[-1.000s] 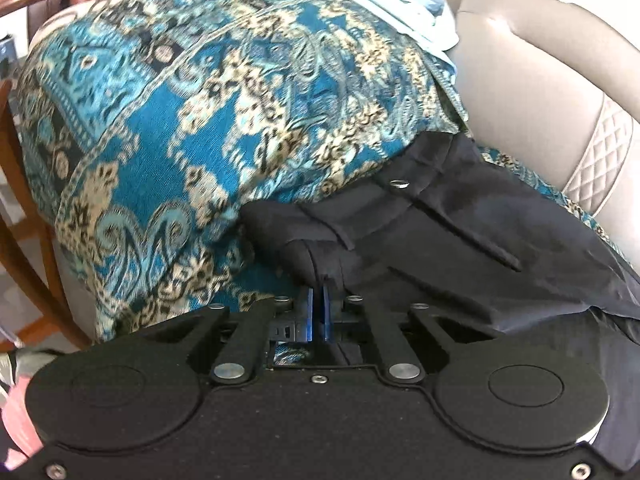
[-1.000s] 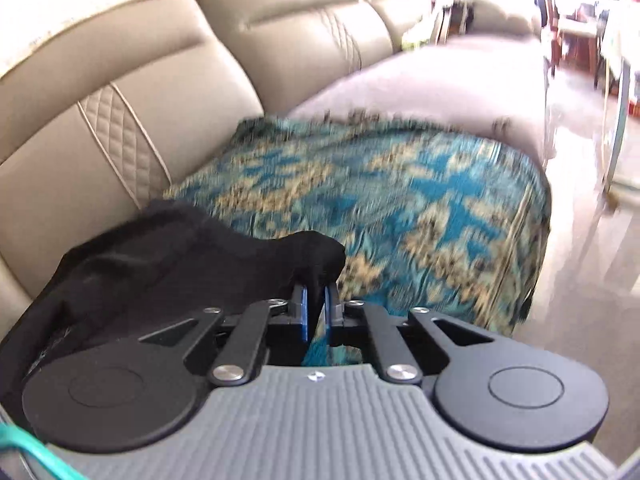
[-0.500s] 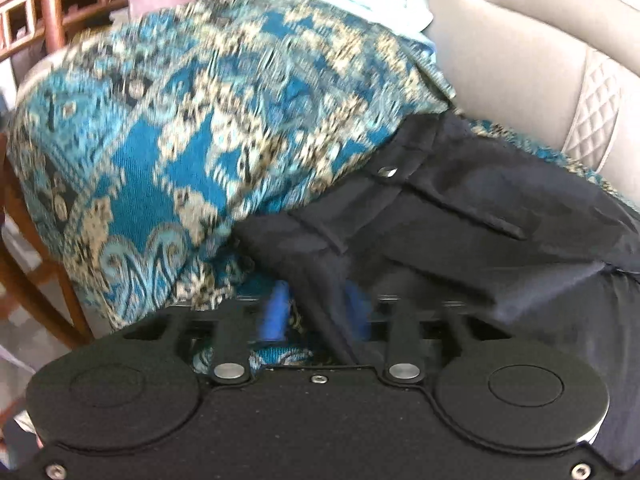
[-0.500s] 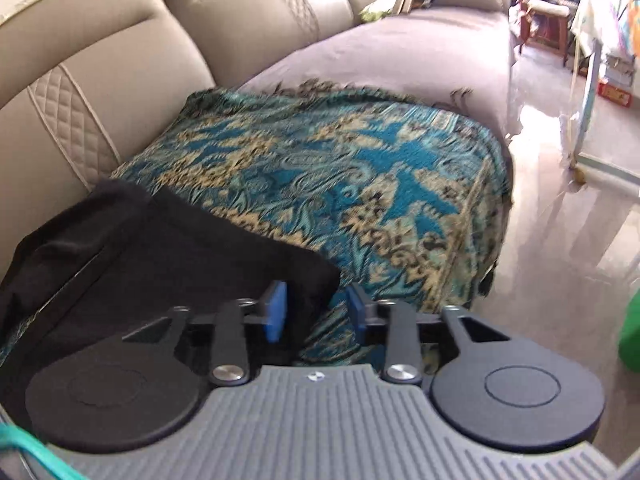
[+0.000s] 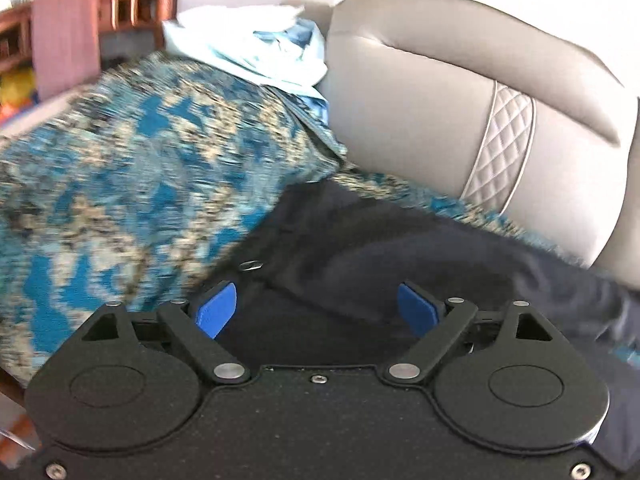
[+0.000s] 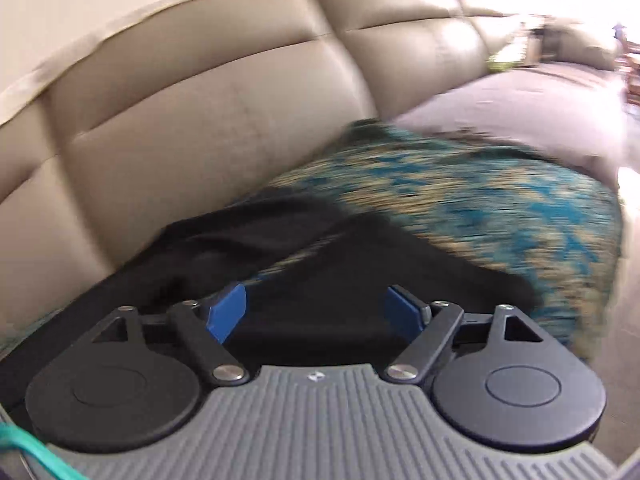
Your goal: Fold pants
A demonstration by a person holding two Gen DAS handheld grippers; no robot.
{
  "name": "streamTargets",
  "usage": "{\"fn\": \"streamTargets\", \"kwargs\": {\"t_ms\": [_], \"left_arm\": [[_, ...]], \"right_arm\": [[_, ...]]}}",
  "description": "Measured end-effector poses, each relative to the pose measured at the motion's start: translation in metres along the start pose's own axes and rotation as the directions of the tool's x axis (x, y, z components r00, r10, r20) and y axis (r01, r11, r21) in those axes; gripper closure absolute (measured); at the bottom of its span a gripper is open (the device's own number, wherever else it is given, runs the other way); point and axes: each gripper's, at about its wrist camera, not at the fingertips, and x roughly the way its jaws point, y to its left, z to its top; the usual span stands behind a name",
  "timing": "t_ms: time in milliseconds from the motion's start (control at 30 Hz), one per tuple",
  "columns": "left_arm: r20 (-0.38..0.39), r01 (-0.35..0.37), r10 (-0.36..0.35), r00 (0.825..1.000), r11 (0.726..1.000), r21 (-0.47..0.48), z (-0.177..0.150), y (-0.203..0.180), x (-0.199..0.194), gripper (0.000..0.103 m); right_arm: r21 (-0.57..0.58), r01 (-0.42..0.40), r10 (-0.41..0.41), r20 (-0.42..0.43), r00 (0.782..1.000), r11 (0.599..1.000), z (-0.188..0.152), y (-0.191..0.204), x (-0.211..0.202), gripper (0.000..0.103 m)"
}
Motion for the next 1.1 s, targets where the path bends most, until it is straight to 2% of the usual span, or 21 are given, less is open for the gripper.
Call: {"fn": "streamTargets", "kwargs": {"t_ms": [67,200,267,367,467,600,700,800,933,1000,1033,1067,1100], "left_arm": [[-0.027,0.016,-0.017,1.000,1.000,-0.017,0.015,-0.012,0.016,0.013],[-0.070,-0.007,0.006,0.998,1.000,-0.015,0.042,-0.047,0.056,0.012],[-0.081,-0.011,0.008,0.997,0.999,-0.036,0.055,-0.063,0.081,0.010],[-0.100,-0.035,0.027,0.995,0.997,-0.072,0.068,-0.082,0.120,0.008],[-0.116,-0.089,0.079,0.990,0.992,-0.086,0.078,-0.102,0.158,0.008],[-0.132,-0.176,0.167,0.977,0.982,-0.062,0.083,-0.125,0.213,0.007],[-0.152,-0.223,0.209,0.966,0.971,-0.087,0.083,-0.130,0.246,0.007],[-0.151,-0.248,0.228,0.962,0.960,-0.128,0.085,-0.130,0.268,0.007],[-0.163,-0.289,0.266,0.950,0.948,-0.136,0.087,-0.128,0.288,0.008],[-0.183,-0.309,0.283,0.942,0.941,-0.136,0.085,-0.126,0.295,0.017],[-0.191,-0.324,0.296,0.936,0.937,-0.133,0.083,-0.125,0.297,0.030],[-0.174,-0.352,0.331,0.927,0.929,-0.111,0.082,-0.126,0.296,0.055],[-0.159,-0.379,0.362,0.918,0.921,-0.089,0.081,-0.127,0.295,0.070]], "right_arm": [[-0.026,-0.066,0.065,-0.017,0.998,0.998,-0.001,0.026,0.005,0.012],[-0.078,-0.182,0.178,-0.053,0.983,0.980,-0.004,0.077,0.018,0.006],[-0.092,-0.222,0.216,-0.064,0.974,0.971,-0.005,0.098,0.026,0.000],[-0.109,-0.261,0.251,-0.098,0.963,0.959,-0.011,0.122,0.037,0.000],[-0.120,-0.262,0.247,-0.123,0.961,0.958,-0.017,0.139,0.043,0.000],[-0.134,-0.263,0.250,-0.107,0.962,0.955,-0.023,0.150,0.037,0.000],[-0.176,-0.245,0.234,-0.080,0.969,0.954,-0.027,0.152,0.032,0.000],[-0.202,-0.222,0.210,-0.080,0.974,0.954,-0.028,0.150,0.035,0.000],[-0.215,-0.205,0.187,-0.097,0.977,0.955,-0.031,0.141,0.039,0.000],[-0.222,-0.197,0.179,-0.099,0.979,0.955,-0.032,0.139,0.041,0.000],[-0.224,-0.195,0.177,-0.100,0.979,0.955,-0.032,0.138,0.041,0.000],[-0.223,-0.194,0.175,-0.102,0.979,0.955,-0.031,0.137,0.042,0.000],[-0.221,-0.195,0.176,-0.103,0.979,0.955,-0.031,0.137,0.043,0.000]]}}
